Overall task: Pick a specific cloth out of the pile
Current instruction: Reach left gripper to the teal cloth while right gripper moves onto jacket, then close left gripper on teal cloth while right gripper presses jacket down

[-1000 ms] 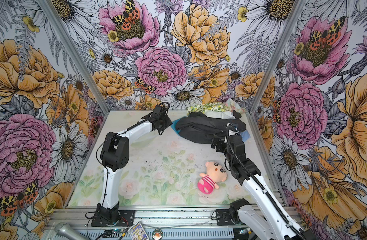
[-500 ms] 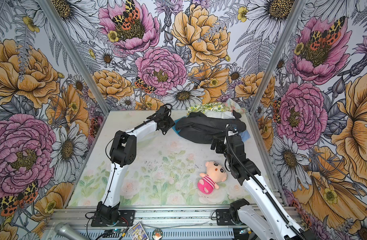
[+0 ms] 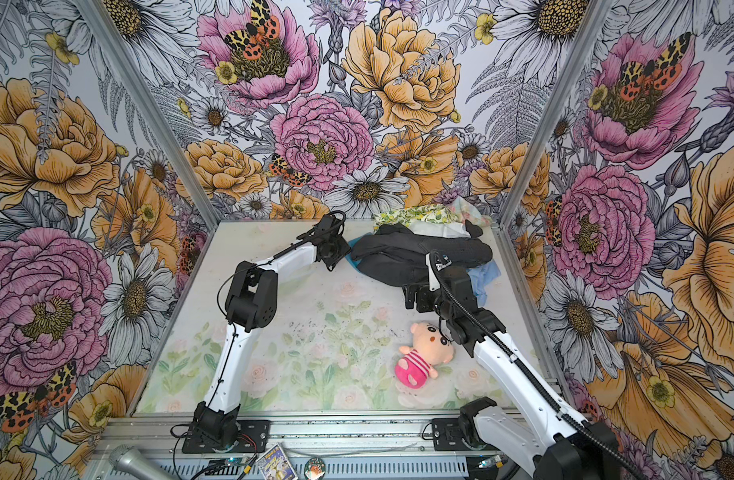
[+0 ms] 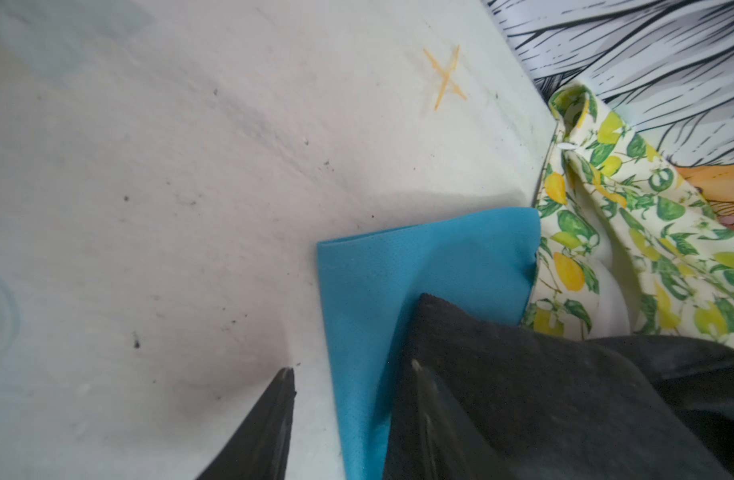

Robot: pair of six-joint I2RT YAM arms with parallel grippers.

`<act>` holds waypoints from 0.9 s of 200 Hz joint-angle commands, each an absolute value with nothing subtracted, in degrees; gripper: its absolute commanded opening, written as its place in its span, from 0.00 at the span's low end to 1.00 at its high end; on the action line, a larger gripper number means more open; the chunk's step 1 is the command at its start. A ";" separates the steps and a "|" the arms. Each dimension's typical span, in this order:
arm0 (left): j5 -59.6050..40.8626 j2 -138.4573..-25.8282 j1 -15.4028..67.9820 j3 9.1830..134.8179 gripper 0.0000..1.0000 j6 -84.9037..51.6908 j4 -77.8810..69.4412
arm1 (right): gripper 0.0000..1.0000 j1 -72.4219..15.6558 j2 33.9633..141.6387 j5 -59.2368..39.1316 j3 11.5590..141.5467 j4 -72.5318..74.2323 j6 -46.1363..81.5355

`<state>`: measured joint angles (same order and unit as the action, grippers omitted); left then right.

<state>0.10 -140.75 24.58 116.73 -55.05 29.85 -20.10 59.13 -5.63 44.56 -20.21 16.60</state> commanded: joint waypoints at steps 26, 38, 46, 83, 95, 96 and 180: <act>-0.98 -142.95 23.89 120.15 0.50 -56.15 29.71 | 0.98 -25.65 64.44 -12.66 50.05 -20.74 11.30; -0.71 -143.16 23.73 120.02 0.49 -56.49 29.78 | 0.99 -27.42 65.44 -11.66 50.72 -20.94 10.05; -0.52 -143.20 23.64 119.81 0.49 -56.79 29.74 | 0.99 -28.43 65.89 -10.97 50.93 -20.96 9.55; -0.53 -145.12 23.82 121.21 0.47 -57.59 29.87 | 0.99 -30.65 66.99 -8.99 51.48 -20.83 8.66; -0.55 -145.99 23.91 121.92 0.47 -57.74 29.86 | 0.99 -30.85 66.80 -8.53 51.48 -20.83 8.48; -0.58 -146.08 23.91 121.95 0.47 -57.74 29.92 | 0.99 -30.85 66.80 -8.53 51.40 -20.87 8.46; 1.80 -149.70 24.19 123.18 0.23 -58.30 31.58 | 0.98 -30.92 66.21 -6.29 50.80 -20.80 8.69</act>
